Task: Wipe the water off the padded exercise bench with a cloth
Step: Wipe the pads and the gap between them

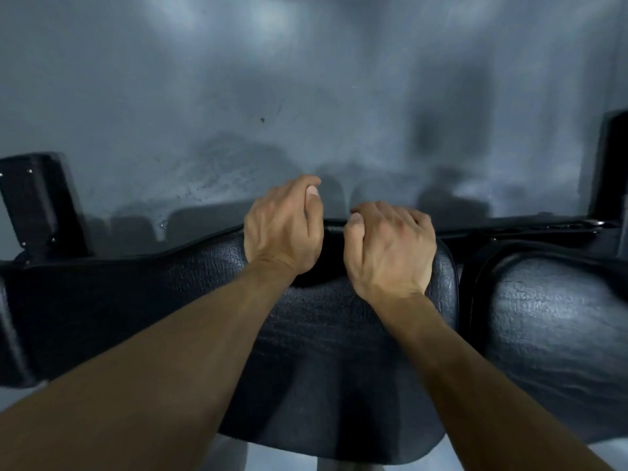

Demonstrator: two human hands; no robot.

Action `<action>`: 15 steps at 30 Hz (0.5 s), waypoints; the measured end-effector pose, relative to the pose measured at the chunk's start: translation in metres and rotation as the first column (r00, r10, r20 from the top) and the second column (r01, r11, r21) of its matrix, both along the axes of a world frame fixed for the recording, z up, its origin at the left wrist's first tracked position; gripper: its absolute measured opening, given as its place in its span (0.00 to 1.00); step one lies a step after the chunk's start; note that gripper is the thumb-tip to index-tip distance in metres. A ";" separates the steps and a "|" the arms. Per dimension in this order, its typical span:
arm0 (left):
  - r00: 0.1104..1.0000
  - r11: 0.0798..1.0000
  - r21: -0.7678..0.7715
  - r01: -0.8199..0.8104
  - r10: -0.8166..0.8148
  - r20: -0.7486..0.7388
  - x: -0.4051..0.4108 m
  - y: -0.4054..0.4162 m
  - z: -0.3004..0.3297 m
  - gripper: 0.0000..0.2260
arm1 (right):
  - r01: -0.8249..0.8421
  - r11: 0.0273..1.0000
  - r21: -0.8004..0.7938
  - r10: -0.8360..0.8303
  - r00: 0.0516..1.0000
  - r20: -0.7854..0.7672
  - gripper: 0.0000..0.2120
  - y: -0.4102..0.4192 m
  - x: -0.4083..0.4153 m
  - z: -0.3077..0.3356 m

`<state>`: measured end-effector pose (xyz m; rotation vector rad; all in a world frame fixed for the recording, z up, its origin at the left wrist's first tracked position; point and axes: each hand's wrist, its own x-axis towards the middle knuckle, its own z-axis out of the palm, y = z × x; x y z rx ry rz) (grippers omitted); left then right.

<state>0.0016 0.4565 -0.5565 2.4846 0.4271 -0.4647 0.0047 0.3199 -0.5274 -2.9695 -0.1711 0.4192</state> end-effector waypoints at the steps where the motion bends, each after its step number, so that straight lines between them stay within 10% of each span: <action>1: 1.000 1.000 0.007 0.001 -0.001 -0.002 0.001 0.000 0.000 0.20 | -0.008 1.000 0.010 0.009 1.000 -0.029 0.20 0.001 0.003 0.002; 7: 1.000 1.000 0.008 -0.003 0.003 0.005 0.003 0.000 0.001 0.25 | -0.314 0.940 0.134 0.338 0.910 -0.240 0.16 0.003 0.032 0.015; 15: 1.000 1.000 0.015 -0.016 0.016 0.007 0.002 0.000 -0.001 0.22 | -0.124 0.962 0.245 0.220 0.881 -0.420 0.30 -0.066 0.024 0.053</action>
